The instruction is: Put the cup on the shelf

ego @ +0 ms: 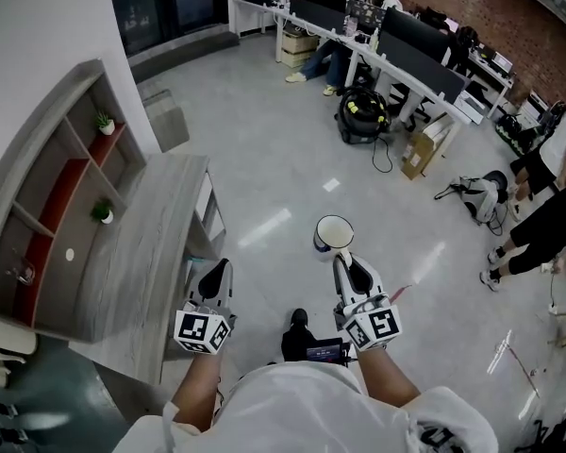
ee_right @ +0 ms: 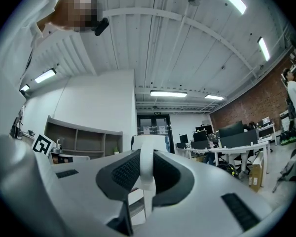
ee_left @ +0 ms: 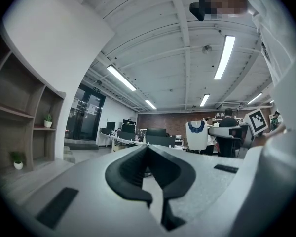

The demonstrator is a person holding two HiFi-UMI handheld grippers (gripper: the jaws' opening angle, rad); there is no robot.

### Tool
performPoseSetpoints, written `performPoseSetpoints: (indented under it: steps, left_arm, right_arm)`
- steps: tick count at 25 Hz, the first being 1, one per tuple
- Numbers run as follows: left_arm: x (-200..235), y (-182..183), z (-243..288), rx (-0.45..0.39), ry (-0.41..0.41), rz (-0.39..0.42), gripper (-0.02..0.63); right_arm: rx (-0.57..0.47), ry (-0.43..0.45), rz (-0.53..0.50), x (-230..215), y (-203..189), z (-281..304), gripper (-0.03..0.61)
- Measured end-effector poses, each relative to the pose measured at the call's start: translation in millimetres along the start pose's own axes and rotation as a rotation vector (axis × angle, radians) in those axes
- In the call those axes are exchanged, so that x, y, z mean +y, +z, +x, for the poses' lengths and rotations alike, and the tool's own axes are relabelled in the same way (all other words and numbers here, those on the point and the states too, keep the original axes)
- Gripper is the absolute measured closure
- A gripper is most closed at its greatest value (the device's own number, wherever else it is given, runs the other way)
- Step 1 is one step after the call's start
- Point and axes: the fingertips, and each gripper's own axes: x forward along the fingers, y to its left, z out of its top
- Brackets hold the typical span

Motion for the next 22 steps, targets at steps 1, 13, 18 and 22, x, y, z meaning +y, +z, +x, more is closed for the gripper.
performPoseSetpoints:
  steps: [1,13,18,22]
  left_arm:
    - [4,-1,8,0.002,0.001,0.001,0.606]
    - [58,-4,148,0.027,0.05,0.025,0.607]
    - [76,4,201,0.049,0.085,0.057,0.606]
    - [91,7,226,0.053,0.123,0.086,0.607]
  right_arm:
    - [-0.001,0.001,0.002,-5,-2,7,0.502]
    - [-0.008,0.052,-0.003,-99,-23,132,0.502]
    - [-0.031,0.094,0.02,-140,-25,188,0.502]
    - [-0.045,0.115,0.048,-163,-35,222,0.502]
